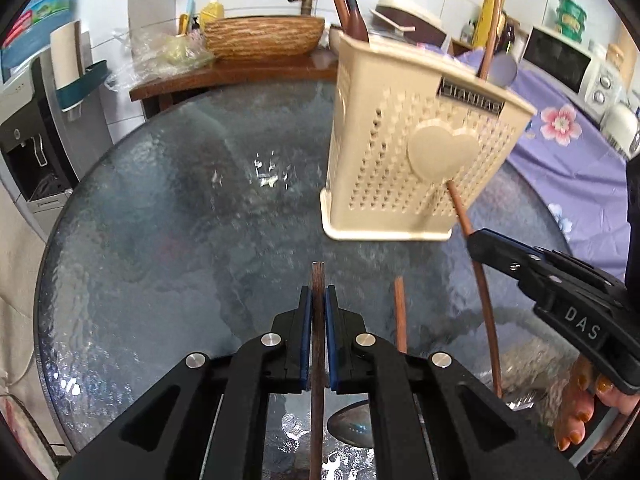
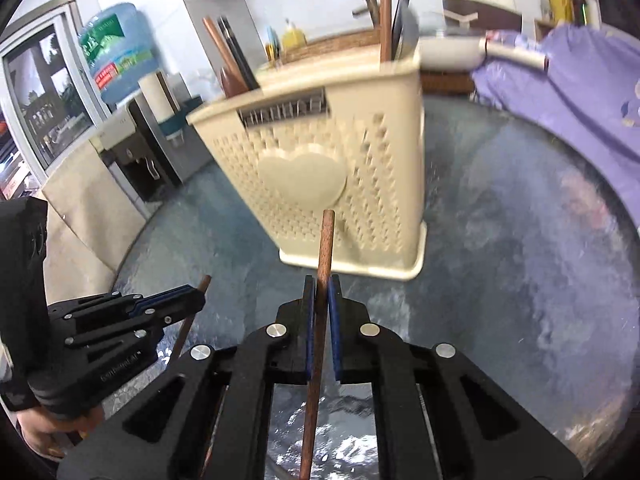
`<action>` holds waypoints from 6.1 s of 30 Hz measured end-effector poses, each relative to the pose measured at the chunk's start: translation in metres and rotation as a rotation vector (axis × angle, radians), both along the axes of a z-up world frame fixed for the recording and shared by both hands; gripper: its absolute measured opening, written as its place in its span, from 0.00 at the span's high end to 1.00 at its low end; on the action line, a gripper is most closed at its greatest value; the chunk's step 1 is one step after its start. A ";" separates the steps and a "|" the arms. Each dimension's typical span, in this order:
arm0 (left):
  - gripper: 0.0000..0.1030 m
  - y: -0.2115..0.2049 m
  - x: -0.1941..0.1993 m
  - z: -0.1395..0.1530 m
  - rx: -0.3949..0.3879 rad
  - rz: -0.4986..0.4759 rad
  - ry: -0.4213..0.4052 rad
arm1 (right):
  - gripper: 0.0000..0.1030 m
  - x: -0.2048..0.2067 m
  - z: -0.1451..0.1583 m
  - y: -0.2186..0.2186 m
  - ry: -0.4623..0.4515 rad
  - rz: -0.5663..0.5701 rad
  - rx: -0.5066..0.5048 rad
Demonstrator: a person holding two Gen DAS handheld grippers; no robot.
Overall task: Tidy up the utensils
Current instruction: 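Carry both chopsticks upright over the basket and open both tools to release them, then move both open tools back down to the last utensils on the table, then grasp the last wooden chopstick with the right tool, then close the left tool on the metal spoon while the right holds the chopstick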
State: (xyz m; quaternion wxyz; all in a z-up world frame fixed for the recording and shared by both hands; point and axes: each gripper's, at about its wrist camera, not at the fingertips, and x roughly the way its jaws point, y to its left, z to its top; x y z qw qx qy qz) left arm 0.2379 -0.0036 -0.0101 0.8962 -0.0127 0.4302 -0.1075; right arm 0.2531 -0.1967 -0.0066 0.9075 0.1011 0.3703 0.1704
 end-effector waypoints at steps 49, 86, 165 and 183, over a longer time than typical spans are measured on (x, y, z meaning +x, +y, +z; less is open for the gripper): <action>0.94 0.019 -0.063 0.146 -0.148 0.005 -0.400 | 0.94 -0.076 0.133 -0.033 -0.353 0.111 0.091; 0.94 -0.019 0.037 0.188 -0.212 0.083 -0.537 | 0.94 0.018 0.174 -0.038 -0.455 -0.036 -0.017; 0.34 0.026 -0.088 -0.015 -0.089 0.037 -0.039 | 0.93 -0.001 -0.036 0.006 0.316 -0.004 0.063; 0.69 -0.046 -0.097 -0.043 -0.153 -0.093 0.110 | 0.93 -0.024 -0.007 -0.062 0.231 -0.037 0.057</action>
